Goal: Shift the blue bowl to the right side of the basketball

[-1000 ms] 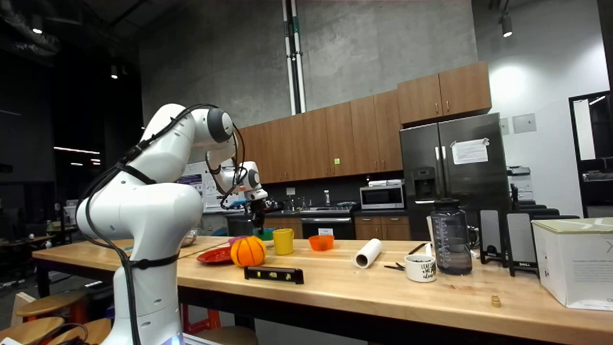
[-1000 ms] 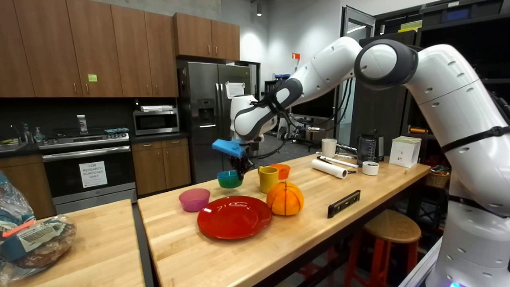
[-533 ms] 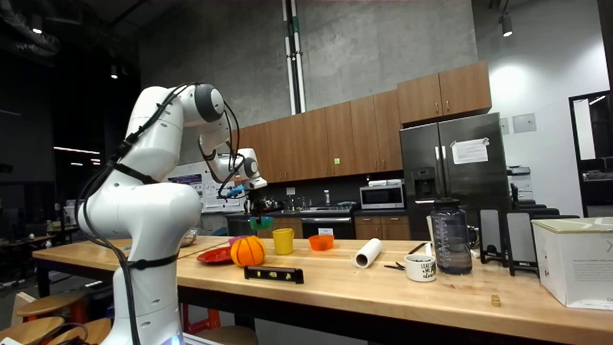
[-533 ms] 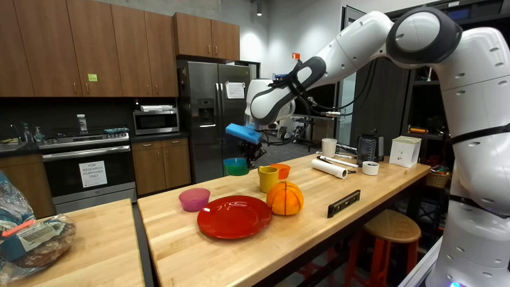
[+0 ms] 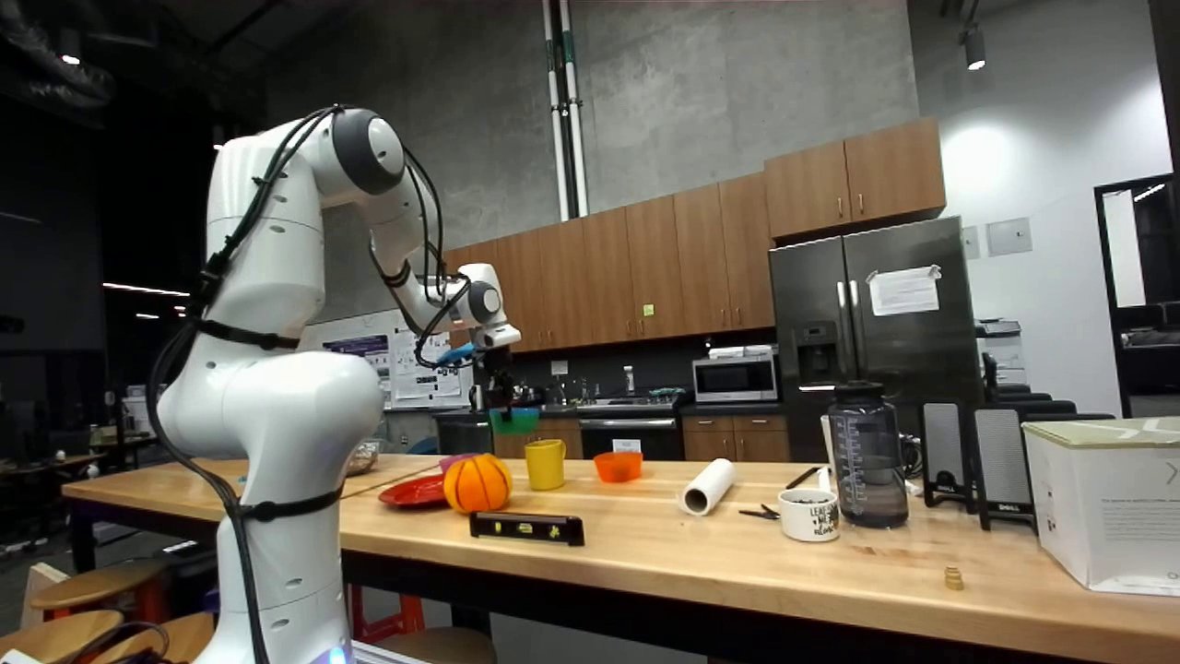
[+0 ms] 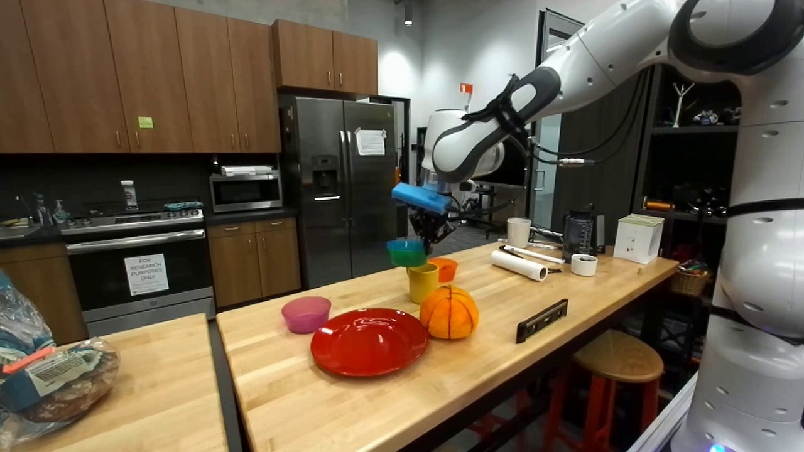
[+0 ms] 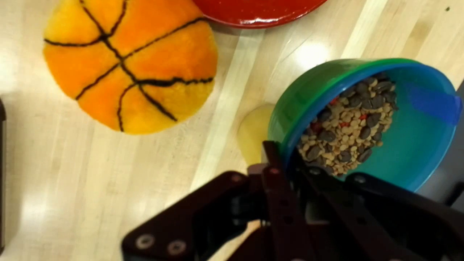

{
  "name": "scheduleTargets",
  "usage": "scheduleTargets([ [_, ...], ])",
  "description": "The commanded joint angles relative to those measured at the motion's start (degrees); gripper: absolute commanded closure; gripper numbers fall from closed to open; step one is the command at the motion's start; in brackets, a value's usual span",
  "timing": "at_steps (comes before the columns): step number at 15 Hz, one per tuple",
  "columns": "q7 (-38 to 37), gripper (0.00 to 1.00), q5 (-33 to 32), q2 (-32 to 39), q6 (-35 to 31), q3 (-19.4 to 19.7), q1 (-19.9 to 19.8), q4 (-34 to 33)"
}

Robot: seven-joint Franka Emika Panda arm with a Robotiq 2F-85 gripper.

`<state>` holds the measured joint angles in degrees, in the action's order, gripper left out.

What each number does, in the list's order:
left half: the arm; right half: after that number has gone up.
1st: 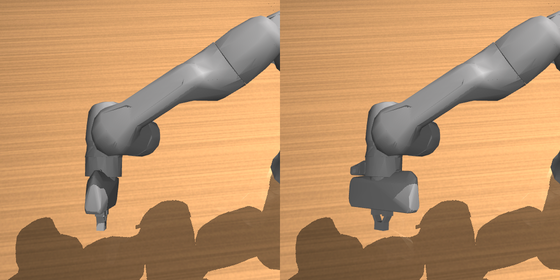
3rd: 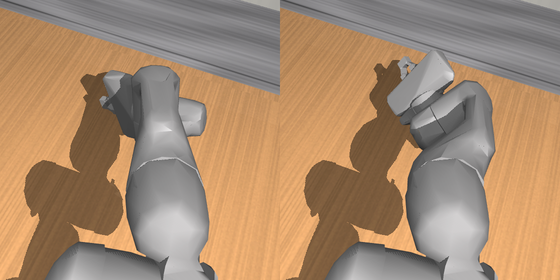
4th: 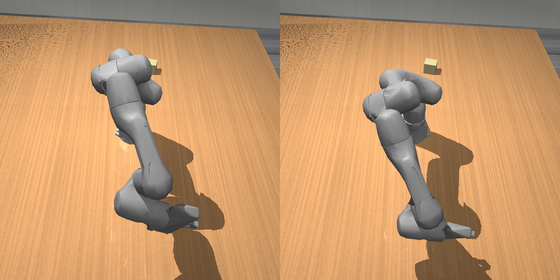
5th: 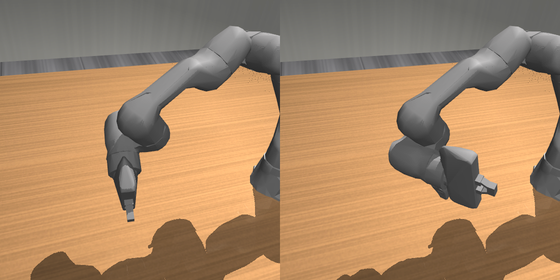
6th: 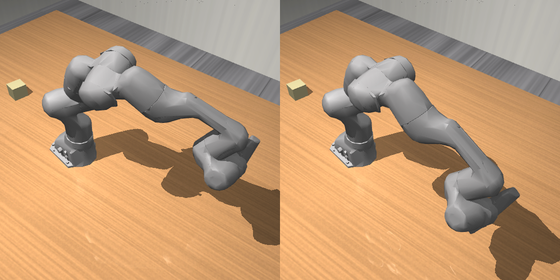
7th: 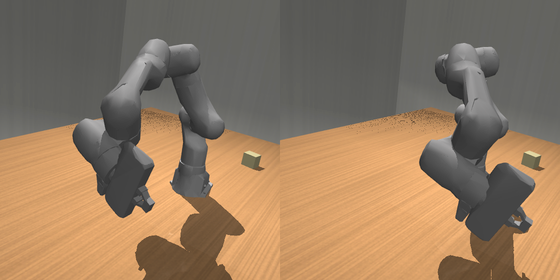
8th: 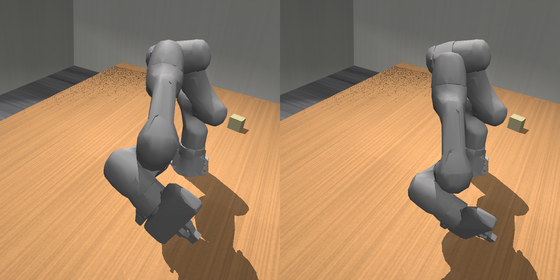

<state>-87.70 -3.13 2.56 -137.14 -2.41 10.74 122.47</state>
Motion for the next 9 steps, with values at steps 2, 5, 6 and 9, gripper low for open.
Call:
scheduleTargets([
  [2, -1.1, 0.98, 1.5, -7.34, -1.23, -0.06, -3.99, 8.86],
  [5, -1.8, 0.98, 2.26, -10.61, -1.92, 0.19, -6.34, 13.42],
  [6, -2.29, 0.98, 2.43, -11.67, -2.09, 0.27, -7.15, 14.95],
  [9, -4.1, 0.98, 2.9, -14.06, -3.11, 0.18, -9.1, 19.37],
])
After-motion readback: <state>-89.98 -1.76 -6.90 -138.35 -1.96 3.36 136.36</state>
